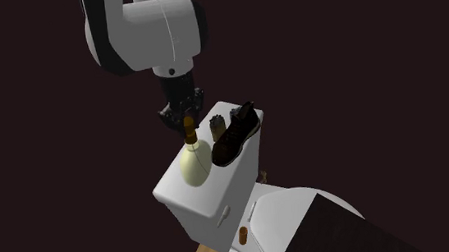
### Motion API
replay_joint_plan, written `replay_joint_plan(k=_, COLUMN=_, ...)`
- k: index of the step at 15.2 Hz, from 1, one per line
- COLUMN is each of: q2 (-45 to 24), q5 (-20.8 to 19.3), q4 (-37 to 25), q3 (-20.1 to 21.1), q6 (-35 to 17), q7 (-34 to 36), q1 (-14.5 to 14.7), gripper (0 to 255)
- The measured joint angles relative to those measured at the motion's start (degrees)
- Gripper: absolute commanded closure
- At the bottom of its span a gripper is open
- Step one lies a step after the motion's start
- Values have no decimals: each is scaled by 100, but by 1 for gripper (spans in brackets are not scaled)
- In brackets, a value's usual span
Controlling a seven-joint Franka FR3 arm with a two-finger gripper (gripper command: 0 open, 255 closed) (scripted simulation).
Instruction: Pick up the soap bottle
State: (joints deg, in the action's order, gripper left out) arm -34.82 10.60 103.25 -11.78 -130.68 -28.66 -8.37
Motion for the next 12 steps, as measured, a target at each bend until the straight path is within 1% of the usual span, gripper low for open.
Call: replay_joint_plan(k=12, q2=591, q5=-161, q4=-38, q3=-105, q6=620, q7=112, q1=77, gripper=255)
